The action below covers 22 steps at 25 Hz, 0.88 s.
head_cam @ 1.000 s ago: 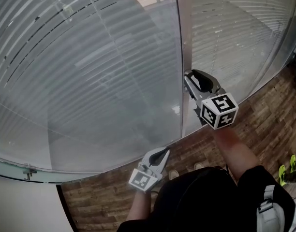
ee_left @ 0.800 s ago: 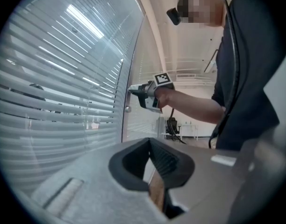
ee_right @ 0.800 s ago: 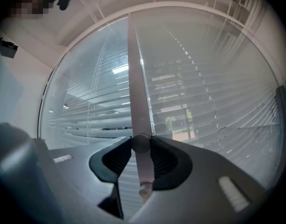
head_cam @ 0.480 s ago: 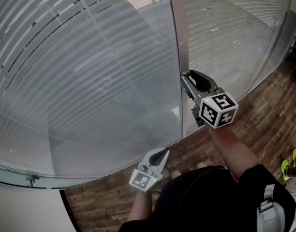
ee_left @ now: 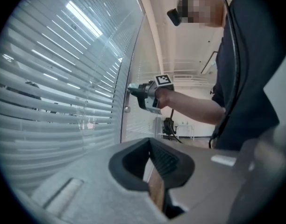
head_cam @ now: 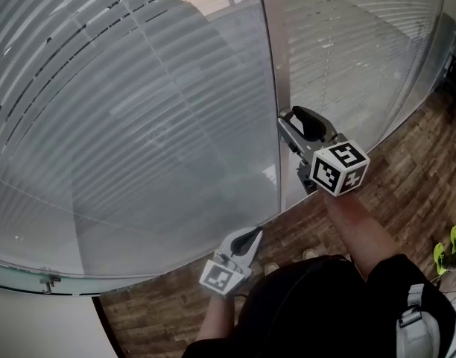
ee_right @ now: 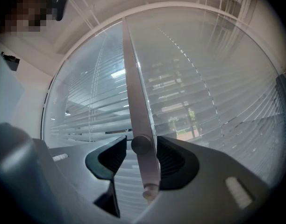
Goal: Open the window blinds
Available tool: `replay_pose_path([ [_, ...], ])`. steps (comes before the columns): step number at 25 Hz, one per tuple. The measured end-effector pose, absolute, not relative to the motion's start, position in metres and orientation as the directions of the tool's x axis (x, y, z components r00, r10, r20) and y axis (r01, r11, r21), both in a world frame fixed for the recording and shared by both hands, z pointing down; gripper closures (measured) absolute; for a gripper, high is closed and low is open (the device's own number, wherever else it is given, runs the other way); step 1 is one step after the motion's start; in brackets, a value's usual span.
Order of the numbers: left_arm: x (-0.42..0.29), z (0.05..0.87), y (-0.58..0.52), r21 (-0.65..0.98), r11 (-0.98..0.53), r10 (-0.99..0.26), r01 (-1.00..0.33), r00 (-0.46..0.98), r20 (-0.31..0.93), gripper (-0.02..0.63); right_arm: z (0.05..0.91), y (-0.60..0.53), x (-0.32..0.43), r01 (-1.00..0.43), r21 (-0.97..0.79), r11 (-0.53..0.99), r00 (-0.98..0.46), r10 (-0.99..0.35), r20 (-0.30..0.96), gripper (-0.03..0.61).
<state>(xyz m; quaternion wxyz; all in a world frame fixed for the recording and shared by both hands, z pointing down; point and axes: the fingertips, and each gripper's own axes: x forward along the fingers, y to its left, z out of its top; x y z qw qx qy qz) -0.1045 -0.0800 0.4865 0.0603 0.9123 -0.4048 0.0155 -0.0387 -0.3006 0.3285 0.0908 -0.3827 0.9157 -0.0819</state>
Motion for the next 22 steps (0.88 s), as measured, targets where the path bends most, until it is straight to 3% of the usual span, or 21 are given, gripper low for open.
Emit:
replay_pose_path([
  [5,-0.103,0.487,-0.081,0.093,-0.673,-0.730,-0.734,0.679,0.076,0.609,0.335,-0.298,-0.031,-0.702,-0.113,0.703,-0.699,-0.711,-0.075,0.357],
  [12,-0.107,0.490,-0.084,0.102,-0.682,-0.720,-0.724,0.689,0.082,0.609,0.353,-0.287,-0.040,-0.652,0.227,0.723,-0.737,-0.675,0.032,0.342],
  [17,-0.106,0.490,-0.088,0.101,-0.686,-0.716,-0.720,0.693,0.080,0.609,0.339,-0.285,-0.043,-0.519,0.608,0.601,-0.692,-0.713,0.114,0.342],
  [22,-0.104,0.490,-0.090,0.112,-0.684,-0.717,-0.720,0.693,0.077,0.609,0.333,-0.283,-0.051,-0.350,0.815,0.462,-0.656,-0.742,0.139,0.357],
])
